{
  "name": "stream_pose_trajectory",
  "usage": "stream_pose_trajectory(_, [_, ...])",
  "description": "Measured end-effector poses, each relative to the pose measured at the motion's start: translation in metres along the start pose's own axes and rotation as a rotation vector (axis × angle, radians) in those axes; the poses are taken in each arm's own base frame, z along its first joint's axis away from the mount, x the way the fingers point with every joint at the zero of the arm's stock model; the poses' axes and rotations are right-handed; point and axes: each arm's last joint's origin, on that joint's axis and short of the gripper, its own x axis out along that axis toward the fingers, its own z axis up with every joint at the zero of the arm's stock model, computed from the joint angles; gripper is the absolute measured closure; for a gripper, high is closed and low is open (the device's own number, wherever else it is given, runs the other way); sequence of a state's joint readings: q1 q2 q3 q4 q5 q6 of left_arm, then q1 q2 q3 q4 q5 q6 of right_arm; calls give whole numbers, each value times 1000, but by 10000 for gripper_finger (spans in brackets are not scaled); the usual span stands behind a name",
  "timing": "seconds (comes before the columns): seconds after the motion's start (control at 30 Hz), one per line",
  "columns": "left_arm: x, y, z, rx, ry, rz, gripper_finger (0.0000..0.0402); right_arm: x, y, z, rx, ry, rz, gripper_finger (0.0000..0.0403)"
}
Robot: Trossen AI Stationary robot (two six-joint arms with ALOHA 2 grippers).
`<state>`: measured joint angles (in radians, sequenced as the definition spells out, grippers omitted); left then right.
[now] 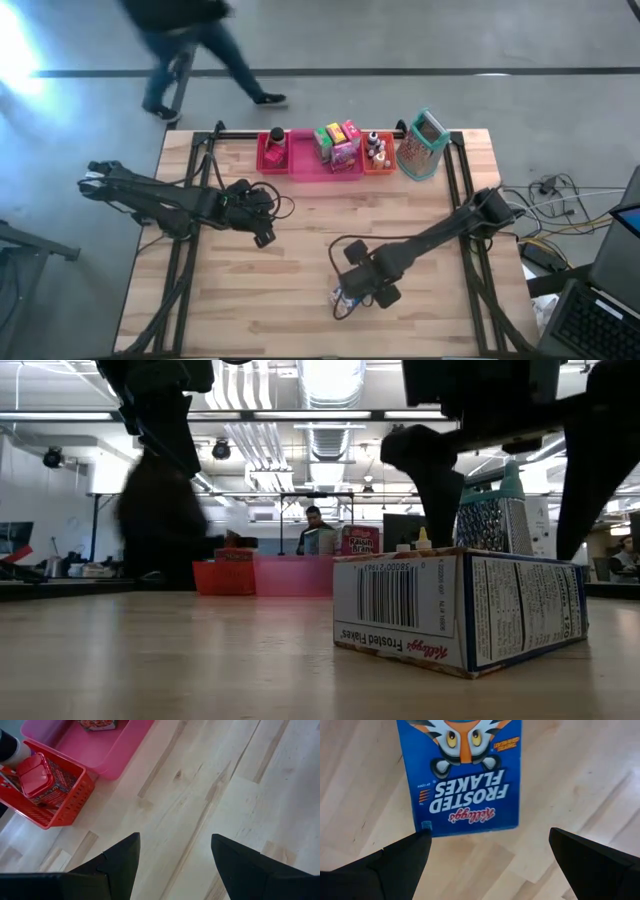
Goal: Pick & Place Kitchen Items
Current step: Put the blue cereal box into the pink bin
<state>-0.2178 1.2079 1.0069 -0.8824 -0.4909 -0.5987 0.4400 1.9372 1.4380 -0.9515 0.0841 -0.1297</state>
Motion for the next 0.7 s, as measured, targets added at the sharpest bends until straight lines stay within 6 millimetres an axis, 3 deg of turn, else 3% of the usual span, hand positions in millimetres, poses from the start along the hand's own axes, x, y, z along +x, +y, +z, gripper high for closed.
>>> stream_pose_trajectory(0.27, [0,0,0,0,0,0,151,14,1,2,0,31,15,3])
stream_pose_trajectory(0.7, [0,0,0,0,0,0,151,3,1,1,77,-2,46,3])
